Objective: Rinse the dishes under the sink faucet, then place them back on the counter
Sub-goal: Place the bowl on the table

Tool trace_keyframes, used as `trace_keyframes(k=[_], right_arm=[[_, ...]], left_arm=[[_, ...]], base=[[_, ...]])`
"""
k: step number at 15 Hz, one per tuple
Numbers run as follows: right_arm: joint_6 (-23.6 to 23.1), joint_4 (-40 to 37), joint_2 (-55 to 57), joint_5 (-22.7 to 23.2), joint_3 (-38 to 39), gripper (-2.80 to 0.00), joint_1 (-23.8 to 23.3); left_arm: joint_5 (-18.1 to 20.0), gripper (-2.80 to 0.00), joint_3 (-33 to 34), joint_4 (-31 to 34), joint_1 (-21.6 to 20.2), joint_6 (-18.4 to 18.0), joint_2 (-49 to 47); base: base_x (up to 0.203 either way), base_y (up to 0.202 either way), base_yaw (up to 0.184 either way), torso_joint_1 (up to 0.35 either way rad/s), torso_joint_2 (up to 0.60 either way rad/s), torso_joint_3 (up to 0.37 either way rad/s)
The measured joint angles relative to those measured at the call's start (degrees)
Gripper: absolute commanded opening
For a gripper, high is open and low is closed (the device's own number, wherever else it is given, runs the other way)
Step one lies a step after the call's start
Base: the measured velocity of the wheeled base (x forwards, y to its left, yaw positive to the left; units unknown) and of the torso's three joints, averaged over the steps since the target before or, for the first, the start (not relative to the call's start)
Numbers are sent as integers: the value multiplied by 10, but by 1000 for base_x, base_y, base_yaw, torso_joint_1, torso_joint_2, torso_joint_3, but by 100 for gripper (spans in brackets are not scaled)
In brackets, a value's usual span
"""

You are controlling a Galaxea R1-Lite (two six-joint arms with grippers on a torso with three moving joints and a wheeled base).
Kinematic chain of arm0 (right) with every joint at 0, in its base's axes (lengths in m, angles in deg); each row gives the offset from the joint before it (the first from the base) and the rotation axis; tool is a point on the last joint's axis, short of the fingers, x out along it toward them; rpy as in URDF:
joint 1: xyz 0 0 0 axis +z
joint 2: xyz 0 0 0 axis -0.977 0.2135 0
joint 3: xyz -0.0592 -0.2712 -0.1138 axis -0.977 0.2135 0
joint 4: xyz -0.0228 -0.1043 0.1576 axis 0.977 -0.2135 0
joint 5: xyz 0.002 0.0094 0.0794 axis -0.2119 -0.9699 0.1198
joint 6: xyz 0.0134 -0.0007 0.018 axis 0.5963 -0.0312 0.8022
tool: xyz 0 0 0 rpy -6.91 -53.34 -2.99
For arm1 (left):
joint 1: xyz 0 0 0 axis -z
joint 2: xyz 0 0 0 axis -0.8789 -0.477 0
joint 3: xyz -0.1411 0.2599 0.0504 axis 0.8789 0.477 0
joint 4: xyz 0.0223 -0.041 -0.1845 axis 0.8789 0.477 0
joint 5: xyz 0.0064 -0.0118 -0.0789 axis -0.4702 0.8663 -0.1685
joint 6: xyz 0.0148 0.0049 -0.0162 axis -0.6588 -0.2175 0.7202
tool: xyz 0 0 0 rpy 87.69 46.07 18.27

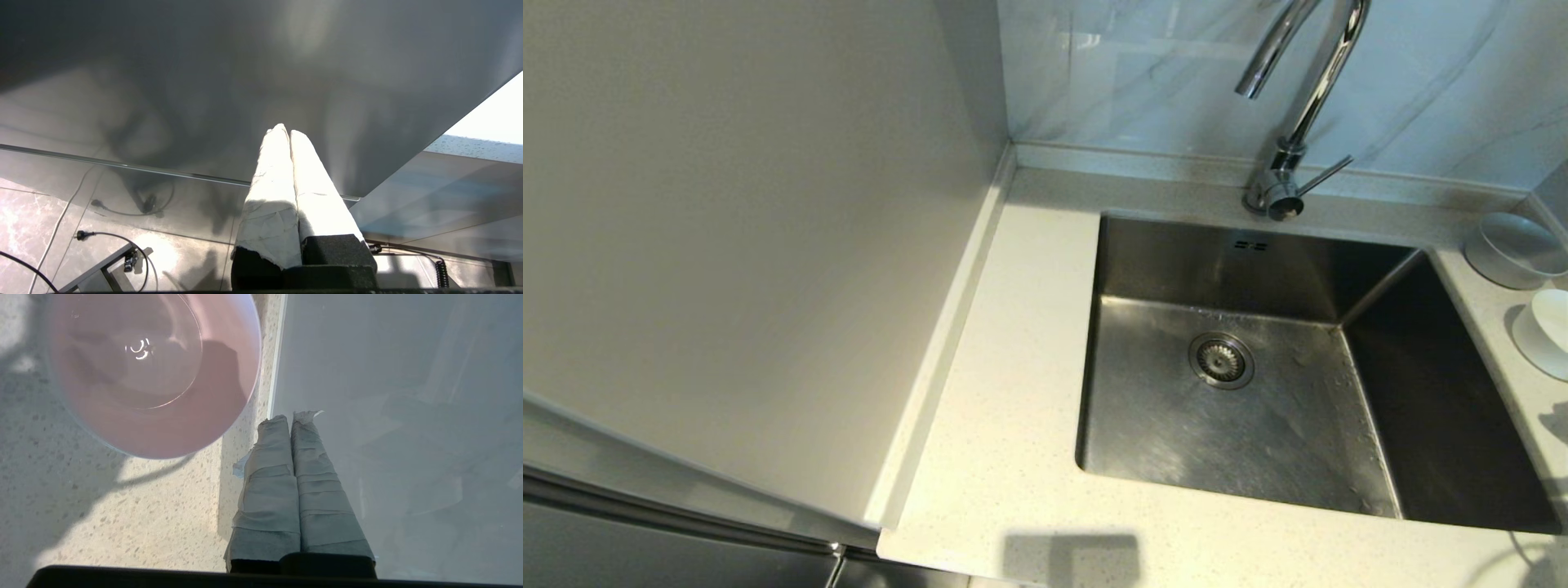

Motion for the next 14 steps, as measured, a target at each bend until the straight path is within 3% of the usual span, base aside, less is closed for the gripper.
trace_keyframes(k=[3,5,9,11,14], right_arm=[[1,0,-12,10,7,-280,0],[3,1,-15,41,3,-280,0],[7,10,-23,158,-10,-280,12],[26,48,-31,212,-10,-280,47],[110,115,-46,231,-8,-280,151]], left_arm=[[0,-280,0,0,0,0,0],[0,-280,0,0,0,0,0],[0,-280,0,0,0,0,0],[0,-280,0,0,0,0,0],[0,-280,0,0,0,0,0]], base=[[0,0,0,0,0,0],[0,0,0,0,0,0],[0,0,0,0,0,0],[0,0,0,0,0,0],[0,0,0,0,0,0]])
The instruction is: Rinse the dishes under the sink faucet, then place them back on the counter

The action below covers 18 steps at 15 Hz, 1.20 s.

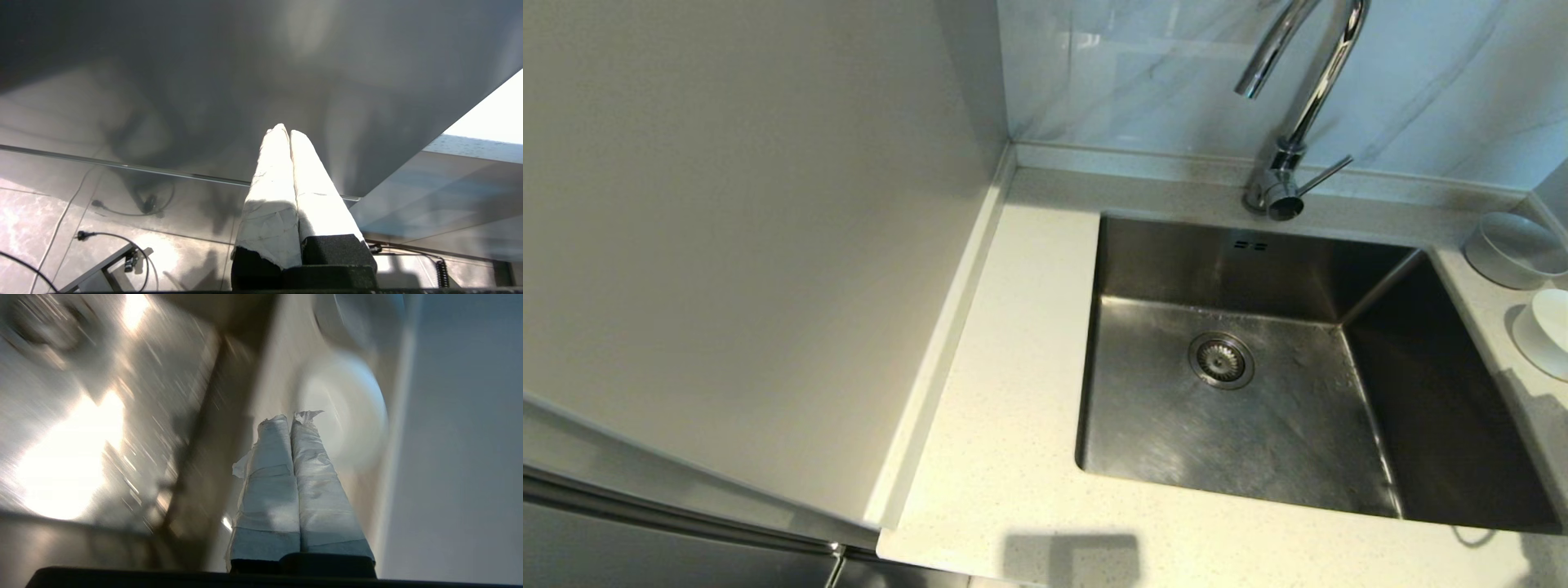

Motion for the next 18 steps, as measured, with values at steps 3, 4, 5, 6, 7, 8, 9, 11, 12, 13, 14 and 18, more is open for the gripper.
trace_keyframes(k=[3,4,5,6,7,8,9,11,12,13,14,18], right_arm=[[88,52,-30,2,-2,-280,80],[117,54,-41,1,-3,-280,99],[146,55,-51,1,-4,-280,120],[166,55,-61,1,-5,-280,138],[176,55,-70,0,-5,-280,152],[179,55,-77,0,-5,-280,163],[181,55,-85,-1,-3,-280,173],[193,54,-105,-1,10,-280,185],[204,54,-119,-1,22,-280,191],[217,54,-136,-1,37,-280,196],[233,54,-158,-1,56,-280,203],[303,55,-279,-1,177,-280,240]], left_arm=[[0,-280,0,0,0,0,0],[0,-280,0,0,0,0,0],[0,-280,0,0,0,0,0],[0,-280,0,0,0,0,0],[0,-280,0,0,0,0,0],[0,-280,0,0,0,0,0],[0,-280,0,0,0,0,0],[0,-280,0,0,0,0,0],[0,-280,0,0,0,0,0],[0,-280,0,0,0,0,0],[0,-280,0,0,0,0,0],[0,-280,0,0,0,0,0]], base=[[0,0,0,0,0,0],[0,0,0,0,0,0],[0,0,0,0,0,0],[0,0,0,0,0,0],[0,0,0,0,0,0],[0,0,0,0,0,0],[0,0,0,0,0,0],[0,0,0,0,0,0],[0,0,0,0,0,0],[0,0,0,0,0,0],[0,0,0,0,0,0],[0,0,0,0,0,0]])
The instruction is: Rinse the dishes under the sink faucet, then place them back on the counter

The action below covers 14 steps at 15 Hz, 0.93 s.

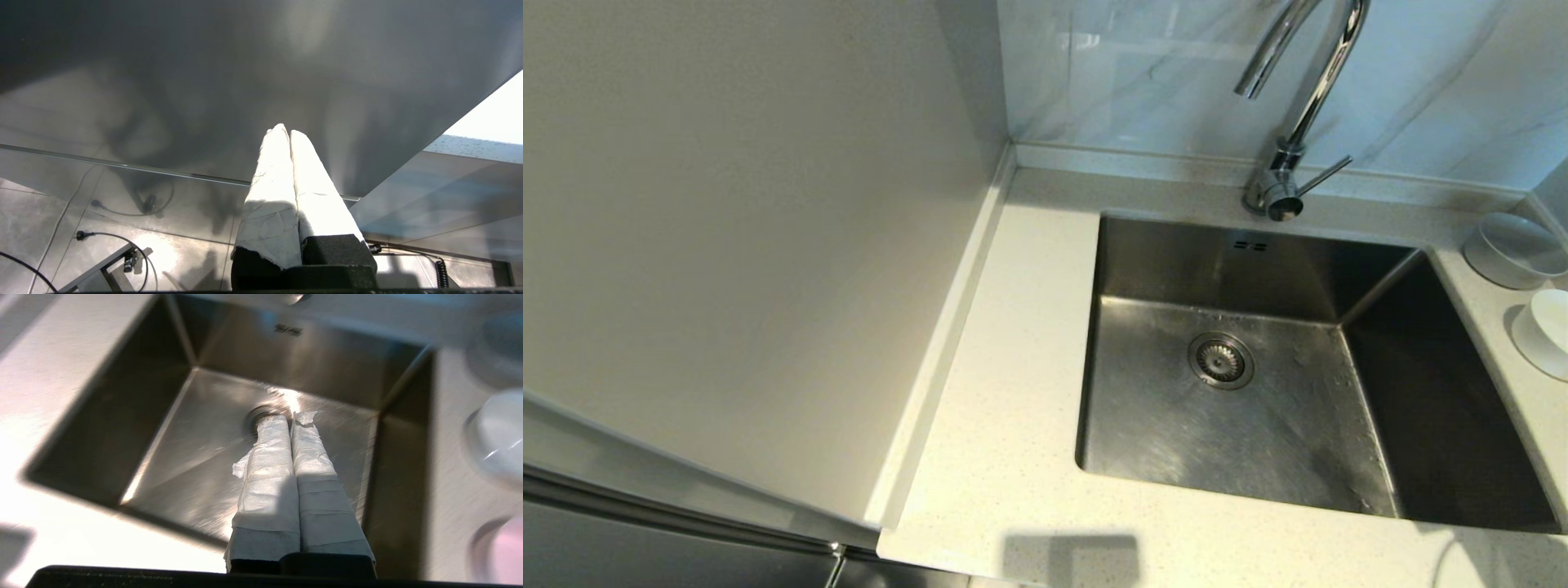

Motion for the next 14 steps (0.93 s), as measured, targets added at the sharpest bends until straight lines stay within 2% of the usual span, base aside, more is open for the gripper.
trace_keyframes(k=[3,6,10,14], right_arm=[[48,0,-101,-5,95,-280,28],[69,0,-190,-23,167,-280,43],[68,-13,-283,-29,246,-280,48],[46,-106,-363,-71,260,-280,54]], left_arm=[[0,-280,0,0,0,0,0],[0,-280,0,0,0,0,0],[-1,-280,0,0,0,0,0],[0,-280,0,0,0,0,0]], base=[[0,0,0,0,0,0],[0,0,0,0,0,0],[0,0,0,0,0,0],[0,0,0,0,0,0]])
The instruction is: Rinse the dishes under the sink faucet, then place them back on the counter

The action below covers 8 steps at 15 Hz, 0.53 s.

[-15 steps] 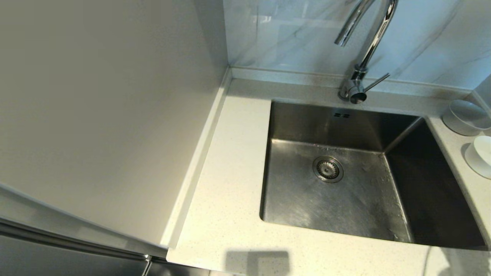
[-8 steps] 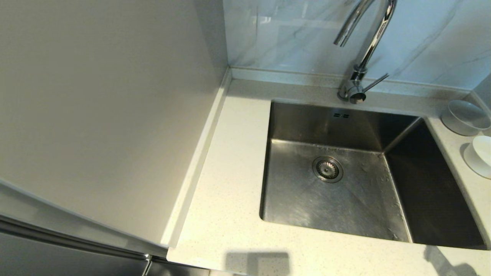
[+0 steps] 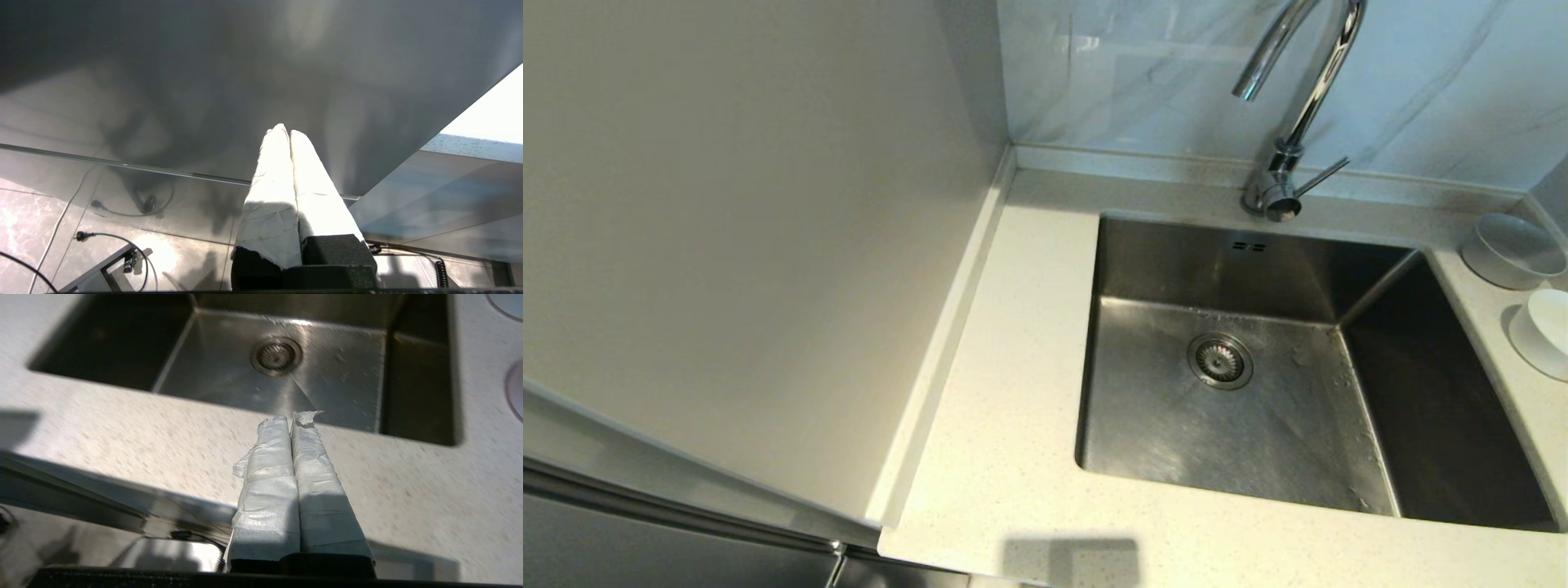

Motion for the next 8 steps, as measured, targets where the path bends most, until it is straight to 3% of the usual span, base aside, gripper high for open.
trace_keyframes(k=[2,8], right_arm=[[-36,-49,-32,-28,0,-280,1],[-91,-93,-83,-34,0,-280,2]], left_arm=[[0,-280,0,0,0,0,0],[0,-280,0,0,0,0,0]], base=[[0,0,0,0,0,0],[0,0,0,0,0,0]])
